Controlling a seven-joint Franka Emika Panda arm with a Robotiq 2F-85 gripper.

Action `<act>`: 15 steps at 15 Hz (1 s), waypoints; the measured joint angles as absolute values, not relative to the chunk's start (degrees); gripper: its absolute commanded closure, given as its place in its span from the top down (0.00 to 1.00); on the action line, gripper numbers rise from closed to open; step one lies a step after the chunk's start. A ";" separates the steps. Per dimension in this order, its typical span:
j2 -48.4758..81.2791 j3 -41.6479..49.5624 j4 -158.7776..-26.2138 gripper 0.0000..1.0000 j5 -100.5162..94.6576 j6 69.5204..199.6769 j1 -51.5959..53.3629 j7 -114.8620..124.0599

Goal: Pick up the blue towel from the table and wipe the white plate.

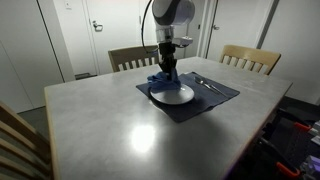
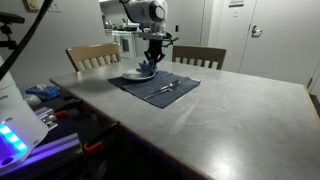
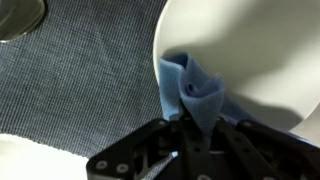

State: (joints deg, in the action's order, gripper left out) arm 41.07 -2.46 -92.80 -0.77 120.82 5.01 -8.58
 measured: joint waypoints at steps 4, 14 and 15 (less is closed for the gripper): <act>40.98 -2.10 -93.67 0.02 -0.76 118.30 4.62 -5.65; 40.71 -2.34 -94.16 0.02 -1.51 102.23 6.48 -0.51; 40.71 -2.56 -93.96 0.02 -1.74 100.62 6.60 -0.81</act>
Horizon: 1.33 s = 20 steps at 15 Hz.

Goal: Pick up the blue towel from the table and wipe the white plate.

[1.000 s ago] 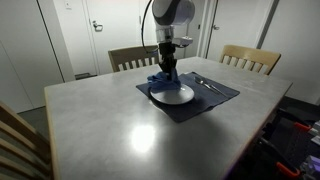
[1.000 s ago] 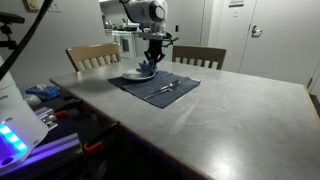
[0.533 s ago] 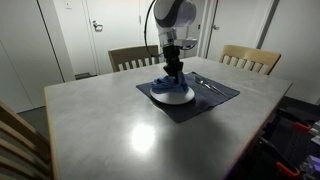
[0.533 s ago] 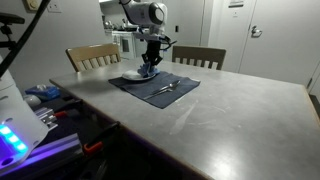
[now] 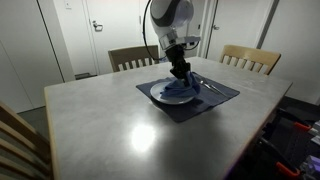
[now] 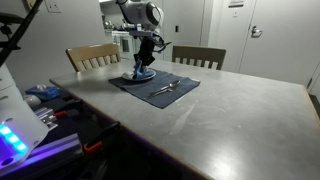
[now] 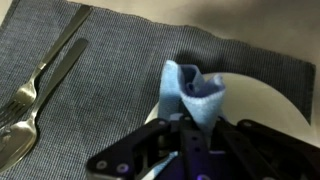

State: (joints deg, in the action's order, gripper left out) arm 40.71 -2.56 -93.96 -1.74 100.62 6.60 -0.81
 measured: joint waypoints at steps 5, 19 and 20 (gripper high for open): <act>40.73 -4.12 -92.49 0.02 -3.86 96.25 7.26 -5.96; 41.48 -5.12 -88.94 0.02 -3.38 112.36 5.76 -8.36; 41.49 -4.54 -89.22 0.02 -3.45 113.83 5.71 -7.19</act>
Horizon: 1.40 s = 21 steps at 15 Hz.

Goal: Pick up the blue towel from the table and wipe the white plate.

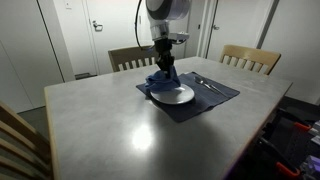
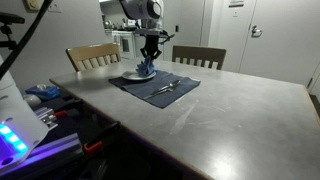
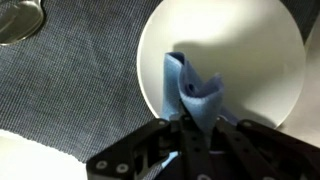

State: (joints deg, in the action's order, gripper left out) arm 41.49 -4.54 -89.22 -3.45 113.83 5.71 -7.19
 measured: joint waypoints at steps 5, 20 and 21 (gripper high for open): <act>41.42 -1.88 -91.83 0.02 -4.48 115.72 6.13 -0.22; 35.90 -0.98 -96.68 0.02 1.68 105.84 1.25 -0.03; 34.61 -0.86 -97.70 0.02 2.76 106.58 0.42 -0.02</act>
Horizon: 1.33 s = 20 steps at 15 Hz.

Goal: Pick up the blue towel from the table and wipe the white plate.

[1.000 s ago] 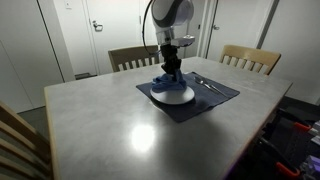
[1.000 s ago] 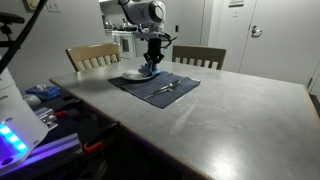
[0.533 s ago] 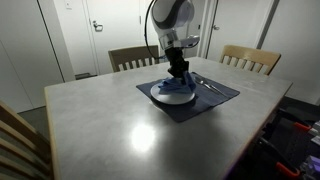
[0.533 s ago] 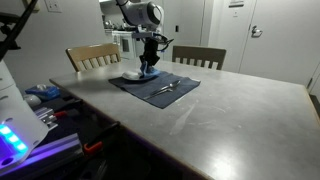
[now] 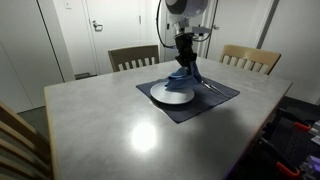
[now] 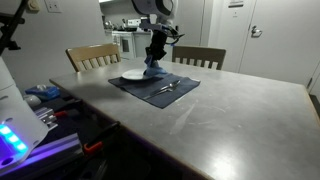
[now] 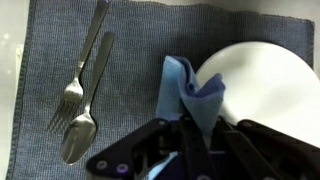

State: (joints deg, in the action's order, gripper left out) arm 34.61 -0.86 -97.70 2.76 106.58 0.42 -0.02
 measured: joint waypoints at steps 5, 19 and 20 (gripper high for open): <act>30.61 0.04 -102.36 0.02 7.32 117.32 -1.49 2.92; 35.75 2.51 -106.66 0.02 3.61 134.89 -0.25 8.83; 36.36 2.51 -106.40 0.02 3.61 135.01 0.02 8.94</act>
